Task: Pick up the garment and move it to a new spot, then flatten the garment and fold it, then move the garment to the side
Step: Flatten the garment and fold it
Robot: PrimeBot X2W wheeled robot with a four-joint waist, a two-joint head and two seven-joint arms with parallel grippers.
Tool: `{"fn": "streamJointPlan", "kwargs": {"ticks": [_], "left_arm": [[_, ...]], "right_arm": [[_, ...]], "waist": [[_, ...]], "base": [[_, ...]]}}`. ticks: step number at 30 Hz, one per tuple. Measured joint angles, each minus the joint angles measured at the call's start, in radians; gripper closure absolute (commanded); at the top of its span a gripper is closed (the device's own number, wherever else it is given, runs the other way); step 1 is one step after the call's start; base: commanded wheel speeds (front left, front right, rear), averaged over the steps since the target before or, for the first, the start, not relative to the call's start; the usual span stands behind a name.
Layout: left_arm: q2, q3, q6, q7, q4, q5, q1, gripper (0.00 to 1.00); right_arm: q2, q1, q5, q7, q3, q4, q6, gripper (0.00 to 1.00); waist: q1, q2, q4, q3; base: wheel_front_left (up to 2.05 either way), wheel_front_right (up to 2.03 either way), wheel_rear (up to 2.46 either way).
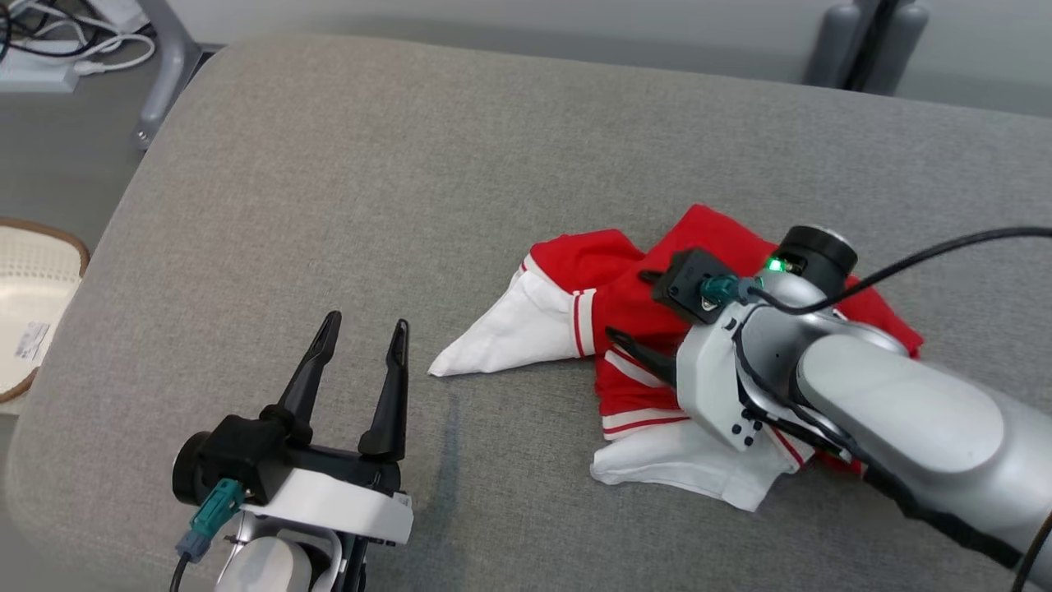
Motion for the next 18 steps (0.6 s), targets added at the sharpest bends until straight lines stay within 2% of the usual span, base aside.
{"fn": "streamJointPlan", "kwargs": {"ticks": [3,7,11,12,13,14,15,16,18], "left_arm": [[-0.014,-0.001,-0.009,-0.009,0.029,0.0,-0.025,0.0],[-0.025,0.002,-0.017,-0.017,0.057,0.001,-0.044,0.0],[-0.037,0.0,-0.031,-0.019,0.08,0.006,-0.067,0.0],[-0.039,0.001,-0.034,-0.019,0.084,0.007,-0.073,0.0],[-0.042,0.002,-0.035,-0.02,0.088,0.008,-0.076,0.0],[-0.044,0.002,-0.035,-0.02,0.092,0.009,-0.08,0.0],[-0.046,0.003,-0.04,-0.02,0.093,0.011,-0.085,0.0],[-0.049,0.006,-0.043,-0.02,0.093,0.014,-0.09,0.0],[-0.052,0.012,-0.044,-0.02,0.094,0.018,-0.093,0.0]], "right_arm": [[-0.015,-0.107,0.034,0.0,0.103,0.038,0.0,0.0],[-0.01,-0.191,0.05,0.025,0.139,0.057,0.0,0.0],[0.001,-0.135,0.003,0.228,0.146,-0.051,0.0,0.0],[-0.002,-0.129,0.012,0.27,0.149,-0.081,0.0,0.17],[-0.012,-0.131,0.028,0.303,0.147,-0.107,0.0,0.6],[-0.025,-0.136,0.036,0.334,0.145,-0.127,0.0,0.73],[-0.036,-0.142,0.048,0.354,0.144,-0.146,0.0,0.94],[-0.046,-0.147,0.054,0.368,0.144,-0.162,0.0,1.0],[-0.057,-0.155,0.068,0.388,0.144,-0.174,0.0,1.0]], "waist": [[0.0,0.0,0.029,0.036],[0.0,0.0,0.052,0.072],[0.0,0.0,0.062,0.092],[0.0,0.0,0.063,0.096],[0.0,0.0,0.063,0.098],[0.0,0.0,0.062,0.1],[0.0,0.0,0.061,0.101],[0.0,0.0,0.06,0.102],[0.0,0.0,0.056,0.102]], "base": [[0.0,0.0,0.0],[0.0,0.0,0.0],[0.0,0.0,0.0],[0.0,0.0,0.0],[0.0,0.0,0.0],[0.0,0.0,0.0],[0.0,0.0,0.0],[0.0,0.0,0.0],[0.0,0.0,0.0]]}}
